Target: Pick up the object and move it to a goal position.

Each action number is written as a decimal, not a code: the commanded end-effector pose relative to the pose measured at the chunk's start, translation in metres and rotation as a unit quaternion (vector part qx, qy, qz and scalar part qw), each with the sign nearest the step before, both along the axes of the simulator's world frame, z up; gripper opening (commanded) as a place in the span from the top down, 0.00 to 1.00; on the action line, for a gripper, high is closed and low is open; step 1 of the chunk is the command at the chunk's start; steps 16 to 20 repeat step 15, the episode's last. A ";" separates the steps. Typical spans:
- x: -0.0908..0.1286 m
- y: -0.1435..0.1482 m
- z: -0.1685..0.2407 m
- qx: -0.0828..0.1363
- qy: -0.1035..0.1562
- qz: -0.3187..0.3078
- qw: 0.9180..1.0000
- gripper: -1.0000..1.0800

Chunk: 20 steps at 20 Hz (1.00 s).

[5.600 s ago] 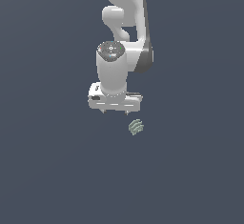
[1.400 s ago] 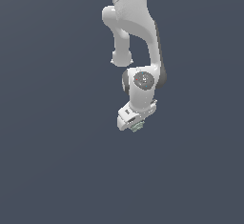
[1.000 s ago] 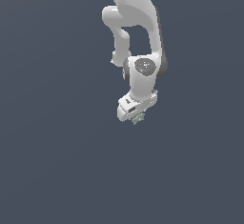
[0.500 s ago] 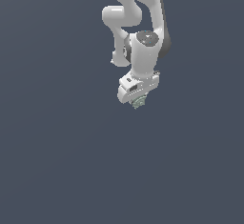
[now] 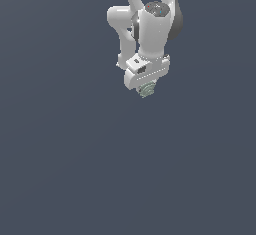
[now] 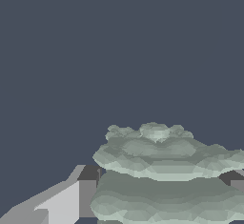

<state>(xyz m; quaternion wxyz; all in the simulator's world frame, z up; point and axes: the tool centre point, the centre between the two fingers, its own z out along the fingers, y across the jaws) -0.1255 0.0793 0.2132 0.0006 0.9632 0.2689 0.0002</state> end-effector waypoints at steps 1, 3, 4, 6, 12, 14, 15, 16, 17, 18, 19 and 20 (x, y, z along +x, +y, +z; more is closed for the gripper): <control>-0.009 0.001 0.012 0.000 0.000 0.000 1.000 1.00; -0.014 0.001 0.019 0.000 0.000 0.000 1.000 1.00; -0.016 0.001 0.023 0.000 0.000 0.000 1.000 1.00; -0.020 0.002 0.028 0.000 0.000 0.000 1.000 1.00; -0.025 0.002 0.037 0.001 0.000 0.000 1.000 1.00; -0.024 0.002 0.037 0.001 0.000 0.000 1.000 1.00; -0.024 0.002 0.037 0.001 0.000 0.000 1.000 1.00; -0.024 0.002 0.037 0.001 0.000 0.000 1.000 1.00; -0.024 0.002 0.037 0.001 0.000 0.000 1.000 1.00; -0.024 0.002 0.037 0.001 0.000 0.000 1.000 1.00; -0.024 0.002 0.037 0.001 0.000 0.000 1.000 1.00; -0.024 0.002 0.037 0.001 0.000 0.000 1.000 1.00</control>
